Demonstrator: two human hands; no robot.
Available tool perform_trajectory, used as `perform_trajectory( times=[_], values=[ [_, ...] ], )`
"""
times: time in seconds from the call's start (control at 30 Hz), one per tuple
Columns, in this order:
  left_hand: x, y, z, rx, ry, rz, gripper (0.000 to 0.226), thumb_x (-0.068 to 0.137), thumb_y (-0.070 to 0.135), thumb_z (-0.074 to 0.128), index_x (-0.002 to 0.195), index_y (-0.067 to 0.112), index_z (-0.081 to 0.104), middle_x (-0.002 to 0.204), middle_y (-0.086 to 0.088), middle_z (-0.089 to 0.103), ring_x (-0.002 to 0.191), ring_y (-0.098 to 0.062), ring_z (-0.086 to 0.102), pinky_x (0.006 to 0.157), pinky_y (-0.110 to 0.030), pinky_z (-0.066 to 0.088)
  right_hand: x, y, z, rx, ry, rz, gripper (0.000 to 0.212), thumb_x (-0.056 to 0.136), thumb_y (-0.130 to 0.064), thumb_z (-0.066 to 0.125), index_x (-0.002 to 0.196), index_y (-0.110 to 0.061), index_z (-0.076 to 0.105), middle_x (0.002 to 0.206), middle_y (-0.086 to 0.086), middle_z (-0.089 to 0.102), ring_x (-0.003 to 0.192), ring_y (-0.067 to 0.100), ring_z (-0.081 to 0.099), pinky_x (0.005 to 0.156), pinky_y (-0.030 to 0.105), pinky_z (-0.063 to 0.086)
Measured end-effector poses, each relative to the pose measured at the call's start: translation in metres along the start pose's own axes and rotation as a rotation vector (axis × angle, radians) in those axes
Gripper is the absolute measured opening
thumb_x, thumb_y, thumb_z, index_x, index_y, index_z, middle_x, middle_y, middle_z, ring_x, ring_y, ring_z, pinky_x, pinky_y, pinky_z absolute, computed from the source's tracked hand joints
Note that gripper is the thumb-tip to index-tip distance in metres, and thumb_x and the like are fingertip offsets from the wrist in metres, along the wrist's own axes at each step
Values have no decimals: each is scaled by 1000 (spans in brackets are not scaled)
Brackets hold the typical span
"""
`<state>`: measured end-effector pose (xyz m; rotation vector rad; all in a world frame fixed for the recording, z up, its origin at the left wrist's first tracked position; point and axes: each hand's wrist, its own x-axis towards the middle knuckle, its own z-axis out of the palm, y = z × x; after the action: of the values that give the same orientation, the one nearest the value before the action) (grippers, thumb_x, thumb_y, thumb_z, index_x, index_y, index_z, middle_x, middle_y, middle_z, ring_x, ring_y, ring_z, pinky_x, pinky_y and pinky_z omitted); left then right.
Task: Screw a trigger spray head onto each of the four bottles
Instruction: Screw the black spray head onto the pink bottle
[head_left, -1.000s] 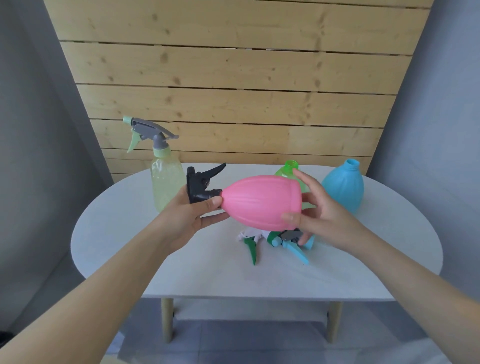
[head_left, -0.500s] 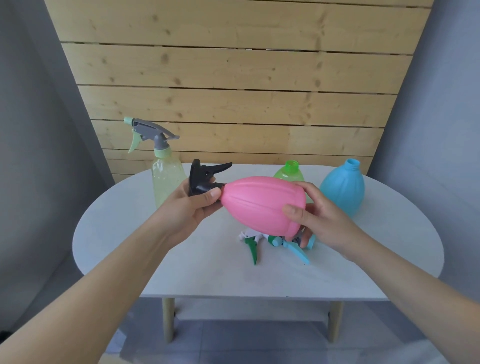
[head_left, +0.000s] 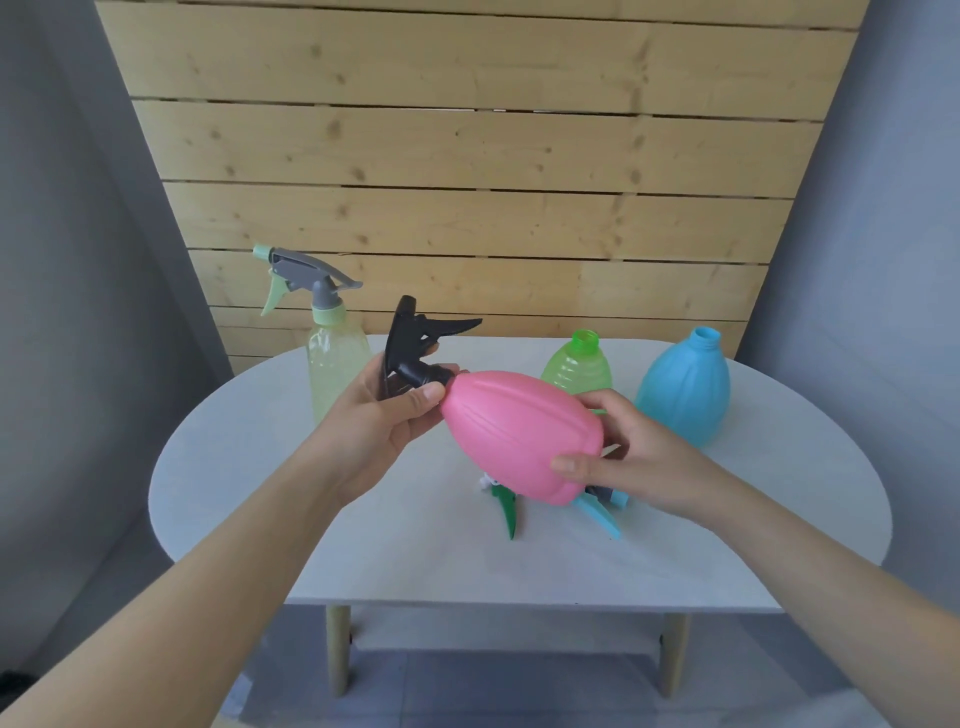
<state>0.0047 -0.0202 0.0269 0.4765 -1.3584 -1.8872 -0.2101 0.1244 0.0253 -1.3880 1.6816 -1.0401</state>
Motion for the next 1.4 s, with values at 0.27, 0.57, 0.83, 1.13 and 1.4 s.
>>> perform_trajectory(
  times=[0.27,0.57,0.83,1.13,1.4],
  values=[
    [4,2,13,82,110,84,35,66,23,72,100,13,67,92,-1,70,91,-17,68,76,-25,55,7,-12,22,141,46,-81,68,54,-38,83,109,-49,46,114,-20,51,83,-18,56,58,9,48],
    [1,1,16,95,-75,-123,52,80,32,66,129,19,53,116,-1,67,105,-19,64,86,-33,54,31,-12,38,691,-127,38,61,71,-36,72,126,-23,51,126,10,61,111,25,63,84,42,56],
    [13,2,6,368,54,-51,90,72,32,76,144,44,23,138,3,48,121,-19,53,93,-41,51,54,-18,50,381,118,-17,45,86,-44,54,131,-39,49,126,2,61,106,19,62,73,30,55],
    [36,-42,10,715,306,-16,63,88,37,59,142,39,27,142,-3,29,109,-20,42,84,-33,38,92,-7,69,415,188,284,38,94,-54,30,101,-33,62,104,-5,69,96,19,68,70,28,52],
    [36,-54,1,647,363,3,60,83,24,68,130,37,31,134,-10,34,105,-21,46,70,-27,41,114,13,76,384,127,224,77,73,-77,31,141,-41,33,151,-7,37,137,16,36,116,44,23]
  ],
)
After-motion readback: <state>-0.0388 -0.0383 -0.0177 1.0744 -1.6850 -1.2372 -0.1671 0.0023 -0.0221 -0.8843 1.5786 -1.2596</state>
